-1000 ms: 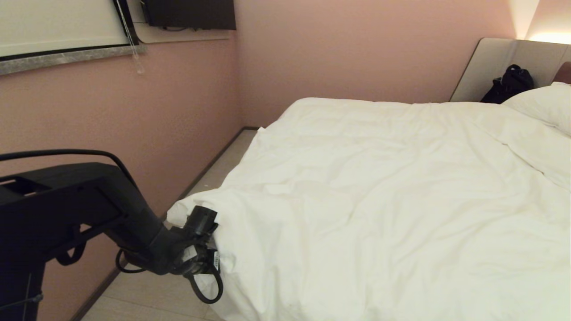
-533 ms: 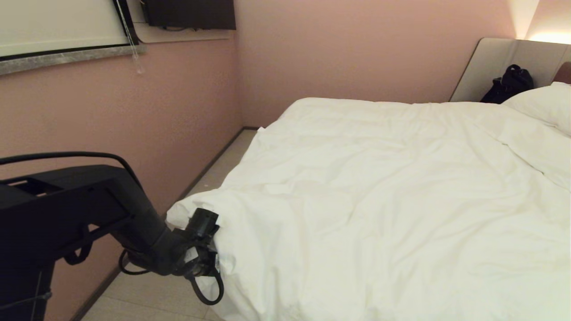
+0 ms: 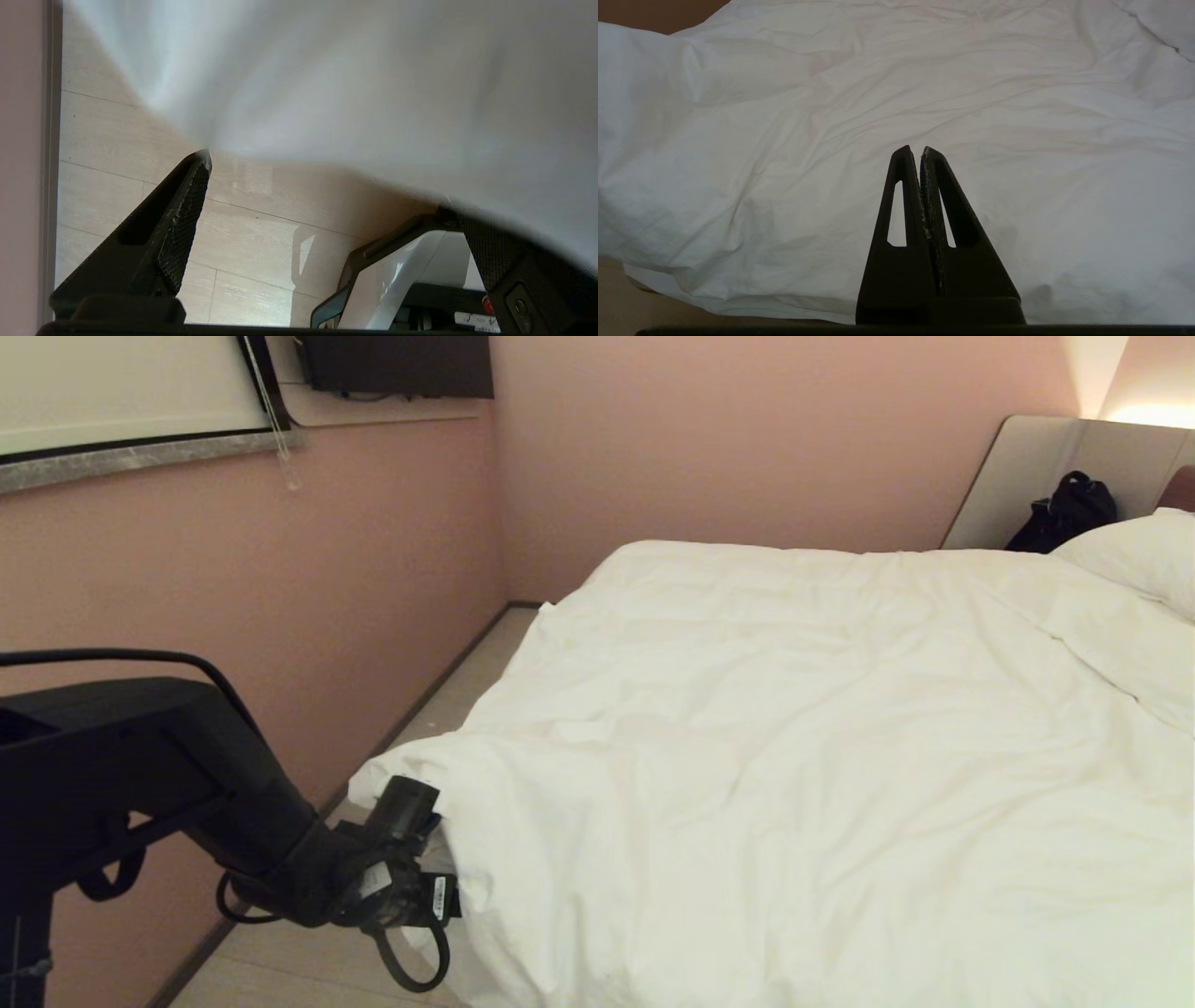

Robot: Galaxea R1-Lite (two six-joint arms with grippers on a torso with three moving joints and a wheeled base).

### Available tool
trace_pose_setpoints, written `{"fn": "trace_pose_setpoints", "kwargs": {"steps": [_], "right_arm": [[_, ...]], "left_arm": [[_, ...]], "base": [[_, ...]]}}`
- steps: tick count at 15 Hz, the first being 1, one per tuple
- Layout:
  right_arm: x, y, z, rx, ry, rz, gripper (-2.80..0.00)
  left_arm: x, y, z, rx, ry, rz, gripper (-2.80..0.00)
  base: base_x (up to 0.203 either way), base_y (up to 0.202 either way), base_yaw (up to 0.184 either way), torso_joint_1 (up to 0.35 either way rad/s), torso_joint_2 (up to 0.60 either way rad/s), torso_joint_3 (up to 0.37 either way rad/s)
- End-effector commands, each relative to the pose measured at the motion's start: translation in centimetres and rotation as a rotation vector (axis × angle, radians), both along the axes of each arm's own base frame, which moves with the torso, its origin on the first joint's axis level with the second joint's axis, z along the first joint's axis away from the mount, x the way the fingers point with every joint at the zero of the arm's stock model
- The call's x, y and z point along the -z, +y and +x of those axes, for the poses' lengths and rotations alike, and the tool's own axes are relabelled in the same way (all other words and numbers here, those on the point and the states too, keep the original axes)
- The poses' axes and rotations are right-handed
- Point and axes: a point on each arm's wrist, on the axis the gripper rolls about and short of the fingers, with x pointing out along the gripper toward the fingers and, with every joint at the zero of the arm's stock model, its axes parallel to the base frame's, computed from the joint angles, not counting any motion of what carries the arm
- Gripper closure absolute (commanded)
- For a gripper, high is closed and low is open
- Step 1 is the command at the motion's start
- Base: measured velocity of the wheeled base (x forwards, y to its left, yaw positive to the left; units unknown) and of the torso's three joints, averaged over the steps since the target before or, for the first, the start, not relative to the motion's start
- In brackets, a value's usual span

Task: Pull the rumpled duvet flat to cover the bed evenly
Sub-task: Flatten the corners of the folded blanket

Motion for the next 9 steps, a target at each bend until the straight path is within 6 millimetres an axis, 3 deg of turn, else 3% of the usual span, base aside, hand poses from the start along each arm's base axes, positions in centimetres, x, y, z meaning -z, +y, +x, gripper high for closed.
{"fn": "trace_pose_setpoints", "kwargs": {"steps": [1,9], "right_arm": [[0.0,0.0,0.0,0.000,0.000,0.000,0.00],[0.0,0.0,0.0,0.000,0.001,0.000,0.00]], "left_arm": [[0.5,-0.1,0.5,-0.004,0.005,0.003,-2.80],[2.1,-0.4,2.5,-0.012,0.008,0.003,-2.80]], "base": [[0.000,0.000,0.000,0.000,0.00,0.000],[0.000,0.000,0.000,0.000,0.00,0.000]]}}
